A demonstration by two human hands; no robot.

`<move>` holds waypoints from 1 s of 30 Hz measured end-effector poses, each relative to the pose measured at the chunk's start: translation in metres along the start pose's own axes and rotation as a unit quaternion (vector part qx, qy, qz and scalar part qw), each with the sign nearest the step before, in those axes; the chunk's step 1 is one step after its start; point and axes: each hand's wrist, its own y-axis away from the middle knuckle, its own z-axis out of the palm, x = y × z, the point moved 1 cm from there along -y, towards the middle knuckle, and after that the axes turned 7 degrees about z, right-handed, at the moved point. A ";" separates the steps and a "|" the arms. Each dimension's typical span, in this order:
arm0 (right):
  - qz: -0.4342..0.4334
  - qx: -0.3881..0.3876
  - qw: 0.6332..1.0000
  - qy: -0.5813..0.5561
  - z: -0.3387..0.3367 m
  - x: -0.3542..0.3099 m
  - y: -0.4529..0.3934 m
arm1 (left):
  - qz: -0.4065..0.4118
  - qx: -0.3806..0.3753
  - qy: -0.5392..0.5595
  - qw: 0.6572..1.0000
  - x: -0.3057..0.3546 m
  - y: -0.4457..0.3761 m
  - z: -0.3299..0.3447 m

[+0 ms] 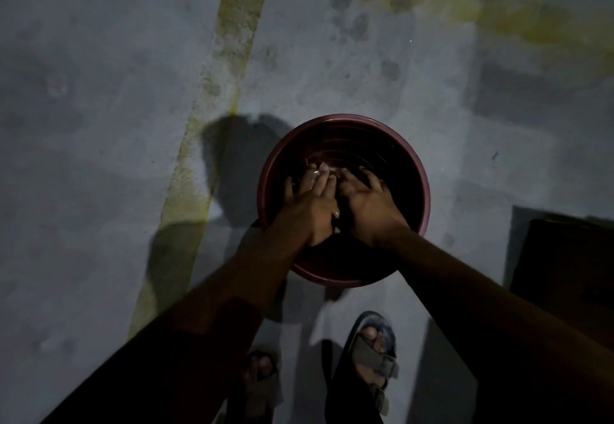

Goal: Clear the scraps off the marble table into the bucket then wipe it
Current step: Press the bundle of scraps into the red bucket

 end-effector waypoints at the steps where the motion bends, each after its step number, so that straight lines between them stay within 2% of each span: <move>1: 0.010 -0.023 0.999 0.041 0.001 -0.001 0.002 | 0.006 -0.001 -0.036 0.999 0.003 0.005 -0.001; 5: 0.019 -0.013 0.996 0.087 -0.008 -0.007 0.020 | 0.023 0.051 -0.072 0.996 0.008 0.028 -0.008; 11: 0.044 0.029 0.997 0.064 -0.040 -0.022 0.068 | 0.020 0.141 -0.083 0.986 0.027 0.081 -0.035; 14: 0.048 0.057 0.997 0.034 -0.071 -0.041 0.112 | 0.022 0.160 -0.084 0.983 0.048 0.121 -0.061; 22: 0.084 0.151 0.985 -0.021 -0.206 -0.091 0.299 | 0.062 0.194 -0.143 0.969 0.144 0.277 -0.202; 25: 0.108 0.176 0.978 -0.027 -0.252 -0.104 0.386 | 0.114 0.222 -0.193 0.949 0.189 0.345 -0.254; 30: 0.179 0.285 0.941 -0.049 -0.299 -0.114 0.540 | 0.226 0.251 -0.244 0.909 0.281 0.443 -0.302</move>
